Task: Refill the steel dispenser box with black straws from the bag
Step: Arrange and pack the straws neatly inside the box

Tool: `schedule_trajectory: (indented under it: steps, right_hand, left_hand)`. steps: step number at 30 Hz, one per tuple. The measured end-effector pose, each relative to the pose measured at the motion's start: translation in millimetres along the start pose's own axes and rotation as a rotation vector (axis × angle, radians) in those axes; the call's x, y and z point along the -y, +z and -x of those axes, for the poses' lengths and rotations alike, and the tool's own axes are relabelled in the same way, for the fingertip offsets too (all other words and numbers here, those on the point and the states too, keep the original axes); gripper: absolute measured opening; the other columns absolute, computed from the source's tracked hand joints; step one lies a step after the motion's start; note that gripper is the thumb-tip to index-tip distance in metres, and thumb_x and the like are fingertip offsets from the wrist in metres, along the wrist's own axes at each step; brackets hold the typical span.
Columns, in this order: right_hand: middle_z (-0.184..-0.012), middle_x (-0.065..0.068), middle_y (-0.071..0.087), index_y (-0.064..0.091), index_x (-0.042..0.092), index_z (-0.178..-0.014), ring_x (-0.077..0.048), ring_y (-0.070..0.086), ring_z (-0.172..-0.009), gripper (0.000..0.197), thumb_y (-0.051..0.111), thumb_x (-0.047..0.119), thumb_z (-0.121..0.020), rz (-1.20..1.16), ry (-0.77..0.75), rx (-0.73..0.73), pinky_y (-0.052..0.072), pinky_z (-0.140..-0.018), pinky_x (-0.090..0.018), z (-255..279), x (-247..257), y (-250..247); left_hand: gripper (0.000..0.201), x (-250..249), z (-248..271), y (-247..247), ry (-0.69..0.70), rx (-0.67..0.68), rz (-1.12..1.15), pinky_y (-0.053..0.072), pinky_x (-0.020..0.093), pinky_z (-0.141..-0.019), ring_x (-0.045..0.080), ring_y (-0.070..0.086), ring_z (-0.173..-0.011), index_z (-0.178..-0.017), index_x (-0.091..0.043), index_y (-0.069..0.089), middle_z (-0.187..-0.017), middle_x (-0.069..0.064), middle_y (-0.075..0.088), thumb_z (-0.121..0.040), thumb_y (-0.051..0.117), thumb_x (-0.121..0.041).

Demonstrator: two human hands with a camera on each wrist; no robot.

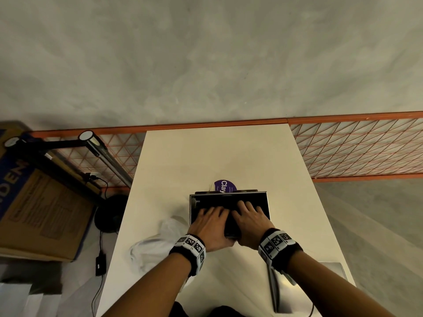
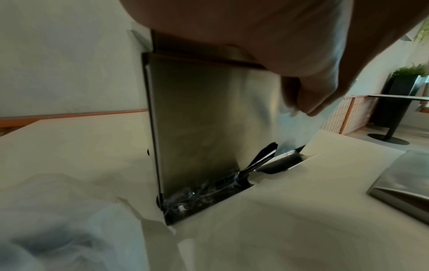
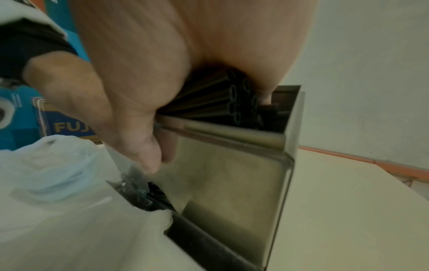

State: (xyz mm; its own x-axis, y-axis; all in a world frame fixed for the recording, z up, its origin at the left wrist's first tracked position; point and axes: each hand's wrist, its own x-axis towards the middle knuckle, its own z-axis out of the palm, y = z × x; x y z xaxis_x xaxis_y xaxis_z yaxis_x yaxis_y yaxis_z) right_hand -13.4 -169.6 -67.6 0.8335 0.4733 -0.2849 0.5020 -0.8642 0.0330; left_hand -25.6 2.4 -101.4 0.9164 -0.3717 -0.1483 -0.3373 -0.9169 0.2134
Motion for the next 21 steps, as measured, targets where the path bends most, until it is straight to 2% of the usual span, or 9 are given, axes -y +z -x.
schedule_trajectory:
  steps: [4,11,16,21]
  right_hand:
    - [-0.132,-0.007,0.043,0.043,0.019,-0.132,-0.030,0.045,-0.119,0.071,0.072,0.042,-0.072,-0.004,0.006,0.035,0.041,-0.095,-0.046,-2,1,-1]
    - [-0.132,-0.006,0.048,0.039,0.021,-0.133,-0.029,0.046,-0.122,0.073,0.073,0.042,-0.072,-0.028,0.044,0.052,0.037,-0.098,-0.049,0,3,3]
    - [-0.135,-0.006,0.047,0.039,0.020,-0.134,-0.029,0.043,-0.126,0.073,0.071,0.042,-0.073,-0.020,0.034,0.051,0.032,-0.102,-0.052,4,4,6]
    - [-0.134,-0.007,0.043,0.044,0.019,-0.131,-0.030,0.044,-0.121,0.068,0.071,0.038,-0.072,-0.002,0.010,0.011,0.038,-0.098,-0.050,7,5,2]
  left_hand:
    - [0.087,0,-1,0,-0.001,0.014,0.008,0.032,0.045,-0.115,0.019,0.045,-0.133,-0.142,-0.029,0.041,-0.143,-0.006,0.050,-0.070,0.057,-0.075]
    - [0.073,0,6,1,0.058,-0.107,-0.043,0.036,0.038,-0.105,0.017,0.046,-0.121,-0.129,-0.028,0.050,-0.126,-0.007,0.046,-0.071,0.056,-0.072]
    - [0.077,-3,10,3,0.043,-0.062,-0.042,0.039,0.037,-0.104,0.020,0.048,-0.119,-0.133,-0.025,0.049,-0.129,-0.005,0.050,-0.072,0.052,-0.072]
    - [0.078,-2,8,2,0.031,-0.040,-0.032,0.037,0.038,-0.109,0.020,0.053,-0.120,-0.135,-0.025,0.047,-0.131,-0.004,0.054,-0.073,0.053,-0.072]
